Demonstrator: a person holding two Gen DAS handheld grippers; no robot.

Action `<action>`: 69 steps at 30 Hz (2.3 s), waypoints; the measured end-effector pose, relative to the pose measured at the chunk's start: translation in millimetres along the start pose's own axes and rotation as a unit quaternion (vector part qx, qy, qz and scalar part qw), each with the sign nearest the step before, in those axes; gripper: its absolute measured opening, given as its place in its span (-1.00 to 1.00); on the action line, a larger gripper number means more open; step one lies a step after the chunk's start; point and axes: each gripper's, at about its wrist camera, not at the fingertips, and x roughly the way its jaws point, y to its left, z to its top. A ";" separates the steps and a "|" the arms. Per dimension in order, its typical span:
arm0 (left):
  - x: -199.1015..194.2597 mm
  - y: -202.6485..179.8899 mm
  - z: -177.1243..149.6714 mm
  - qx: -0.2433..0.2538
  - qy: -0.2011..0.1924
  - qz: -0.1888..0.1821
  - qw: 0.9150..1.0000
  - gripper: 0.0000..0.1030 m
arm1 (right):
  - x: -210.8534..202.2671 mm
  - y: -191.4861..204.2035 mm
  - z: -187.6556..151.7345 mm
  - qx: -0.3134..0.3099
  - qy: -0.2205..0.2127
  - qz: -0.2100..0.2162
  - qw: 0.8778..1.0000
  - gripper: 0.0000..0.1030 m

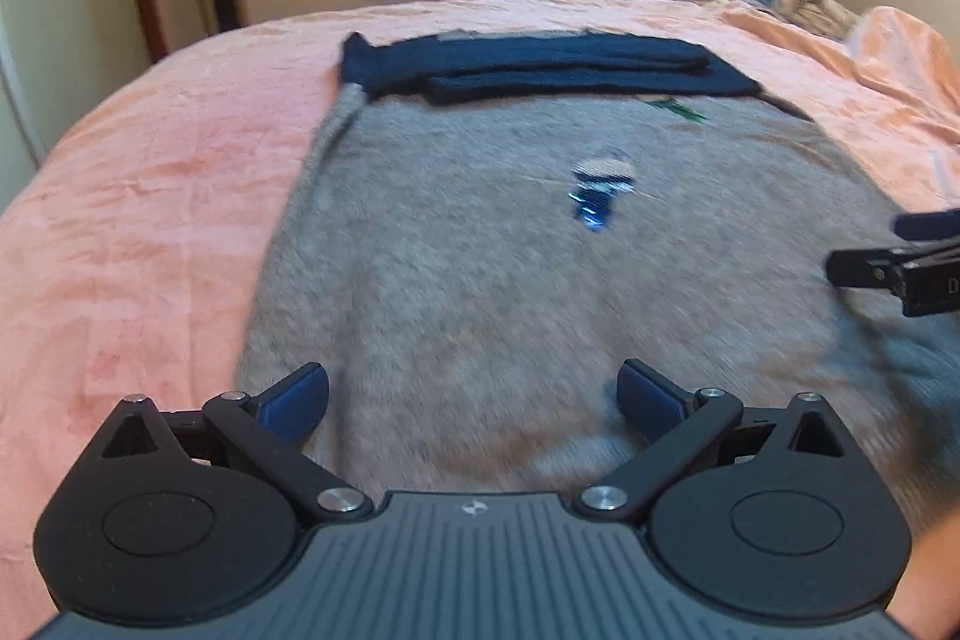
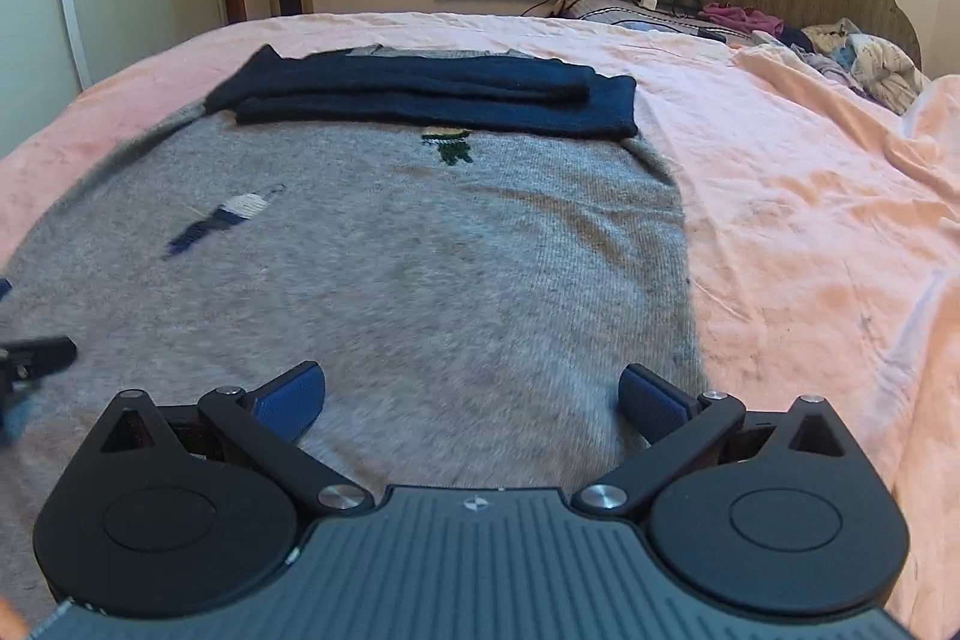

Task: Fold small clothes
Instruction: 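Lower both grippers to the other sweater side edge and pinch it, then fold the pinched side edge inward over the sleeves with both grippers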

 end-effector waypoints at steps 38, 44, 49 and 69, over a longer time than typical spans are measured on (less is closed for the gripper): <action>-10.8 143.1 -53.2 -0.342 0.122 -0.334 0.870 0.03 | -48.5 -123.3 -56.1 0.314 0.165 0.281 0.892 0.37; -12.9 142.5 -54.1 -0.294 0.144 -0.280 0.902 -0.89 | -44.2 -125.0 -67.7 0.312 0.175 0.276 0.892 -0.68; -23.2 137.6 -37.3 -0.269 0.130 -0.289 0.910 -0.89 | -52.9 -126.3 -57.5 0.320 0.133 0.306 0.887 -0.68; 24.0 146.8 97.2 -0.229 0.037 -0.320 0.918 -0.89 | 20.8 -156.0 55.2 0.302 0.092 0.345 0.884 0.55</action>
